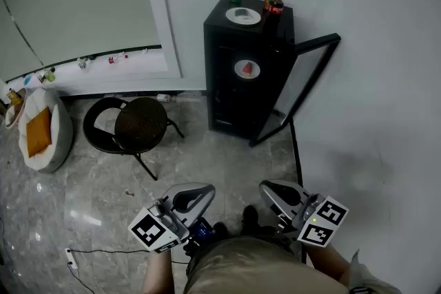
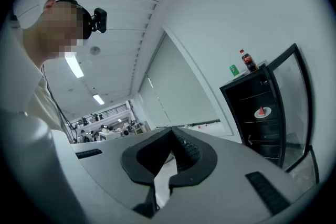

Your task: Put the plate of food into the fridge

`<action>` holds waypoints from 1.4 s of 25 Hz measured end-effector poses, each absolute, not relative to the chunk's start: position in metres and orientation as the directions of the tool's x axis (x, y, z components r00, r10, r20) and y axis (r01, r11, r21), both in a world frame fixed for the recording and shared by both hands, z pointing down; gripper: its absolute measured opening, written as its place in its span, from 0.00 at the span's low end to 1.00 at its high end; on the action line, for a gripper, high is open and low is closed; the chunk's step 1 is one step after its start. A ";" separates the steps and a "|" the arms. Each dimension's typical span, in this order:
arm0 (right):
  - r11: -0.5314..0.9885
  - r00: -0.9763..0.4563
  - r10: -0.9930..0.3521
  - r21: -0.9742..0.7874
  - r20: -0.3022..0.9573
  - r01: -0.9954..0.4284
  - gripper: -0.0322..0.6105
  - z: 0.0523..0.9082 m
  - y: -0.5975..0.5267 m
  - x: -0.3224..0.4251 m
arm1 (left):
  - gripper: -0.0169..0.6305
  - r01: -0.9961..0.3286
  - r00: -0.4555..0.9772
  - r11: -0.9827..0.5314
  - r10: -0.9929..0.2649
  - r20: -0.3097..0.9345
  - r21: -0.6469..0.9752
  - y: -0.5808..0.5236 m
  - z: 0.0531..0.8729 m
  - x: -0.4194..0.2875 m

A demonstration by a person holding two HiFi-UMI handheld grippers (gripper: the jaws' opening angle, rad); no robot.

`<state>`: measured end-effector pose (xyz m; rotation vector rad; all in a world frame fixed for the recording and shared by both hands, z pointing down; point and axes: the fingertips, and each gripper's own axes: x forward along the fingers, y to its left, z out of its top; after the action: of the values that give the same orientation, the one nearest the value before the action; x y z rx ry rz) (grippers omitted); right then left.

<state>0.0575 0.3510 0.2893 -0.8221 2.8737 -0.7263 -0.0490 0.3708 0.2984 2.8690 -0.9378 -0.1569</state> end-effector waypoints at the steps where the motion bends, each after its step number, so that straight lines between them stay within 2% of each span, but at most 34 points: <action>1: 0.746 -0.856 -0.513 -0.458 0.070 -0.484 0.08 0.290 0.351 0.057 | 0.04 -0.585 0.803 -0.800 -0.595 -0.046 0.132 0.371 0.299 -0.048; 5: 0.754 -0.859 -0.506 -0.443 0.081 -0.486 0.08 0.290 0.352 0.052 | 0.04 -0.601 0.797 -0.793 -0.604 -0.004 0.098 0.370 0.297 -0.048; 15: 0.754 -0.859 -0.506 -0.447 0.072 -0.481 0.08 0.290 0.353 0.043 | 0.04 -0.605 0.790 -0.789 -0.611 -0.045 0.109 0.367 0.294 -0.054; 25: 0.752 -0.857 -0.510 -0.442 0.081 -0.489 0.08 0.294 0.324 0.070 | 0.04 -0.601 0.798 -0.794 -0.602 0.014 0.094 0.337 0.287 -0.022; 35: 0.779 -0.884 -0.464 -0.448 0.056 -0.438 0.08 0.294 0.280 0.106 | 0.04 -0.637 0.770 -0.768 -0.635 0.060 0.057 0.299 0.278 0.015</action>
<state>0.1061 0.2798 0.2936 -0.7386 2.9092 -0.7109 0.0146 0.2988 0.2784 2.8864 -1.0386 0.0569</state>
